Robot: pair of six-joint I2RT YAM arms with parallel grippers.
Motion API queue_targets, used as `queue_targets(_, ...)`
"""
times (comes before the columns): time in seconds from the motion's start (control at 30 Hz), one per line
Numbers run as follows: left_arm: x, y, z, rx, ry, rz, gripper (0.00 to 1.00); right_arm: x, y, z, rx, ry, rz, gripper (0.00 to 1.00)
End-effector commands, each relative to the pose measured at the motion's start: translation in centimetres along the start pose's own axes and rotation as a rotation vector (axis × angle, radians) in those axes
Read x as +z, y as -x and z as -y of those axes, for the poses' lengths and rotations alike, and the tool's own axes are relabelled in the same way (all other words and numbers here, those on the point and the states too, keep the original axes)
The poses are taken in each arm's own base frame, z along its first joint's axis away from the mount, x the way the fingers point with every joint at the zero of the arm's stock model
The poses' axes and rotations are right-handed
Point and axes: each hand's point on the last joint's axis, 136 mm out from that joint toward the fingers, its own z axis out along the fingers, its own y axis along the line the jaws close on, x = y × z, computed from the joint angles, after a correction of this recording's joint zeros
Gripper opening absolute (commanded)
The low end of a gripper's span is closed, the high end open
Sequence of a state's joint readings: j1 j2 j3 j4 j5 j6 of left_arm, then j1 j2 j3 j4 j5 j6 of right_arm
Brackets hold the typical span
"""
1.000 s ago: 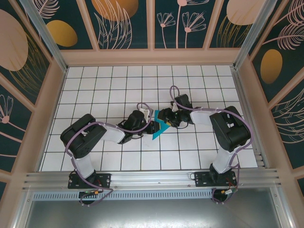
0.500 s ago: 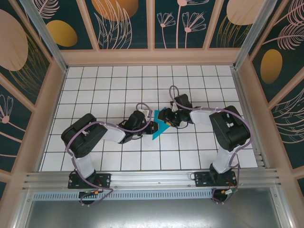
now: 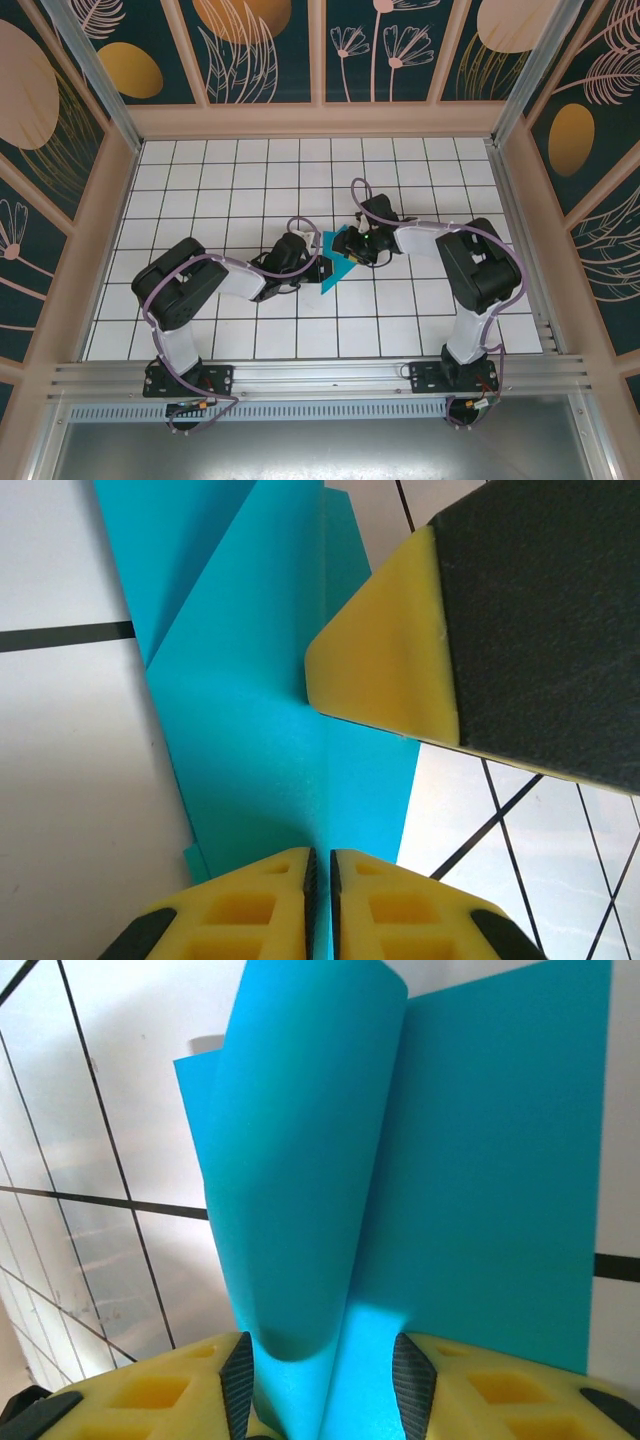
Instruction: Fold a paper plane with a square sheet of paper (pick it up from the middle)
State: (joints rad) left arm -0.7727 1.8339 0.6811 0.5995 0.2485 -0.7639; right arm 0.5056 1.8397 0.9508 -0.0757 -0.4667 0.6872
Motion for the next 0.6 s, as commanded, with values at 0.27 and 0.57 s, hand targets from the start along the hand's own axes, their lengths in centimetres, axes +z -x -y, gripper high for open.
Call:
queue_targets(0.27, 0.3, -0.3, -1.5, 0.002, 0.071, -0.011, 0.14, 2.9, -3.9, 10.1, 0.056, -0.383, -0.088, 0.47)
queue_targets(0.57, 0.4, -0.4, -1.7, -0.002, 0.078, -0.016, 0.14, 3.0, -4.1, 10.7, 0.056, -0.414, -0.094, 0.47)
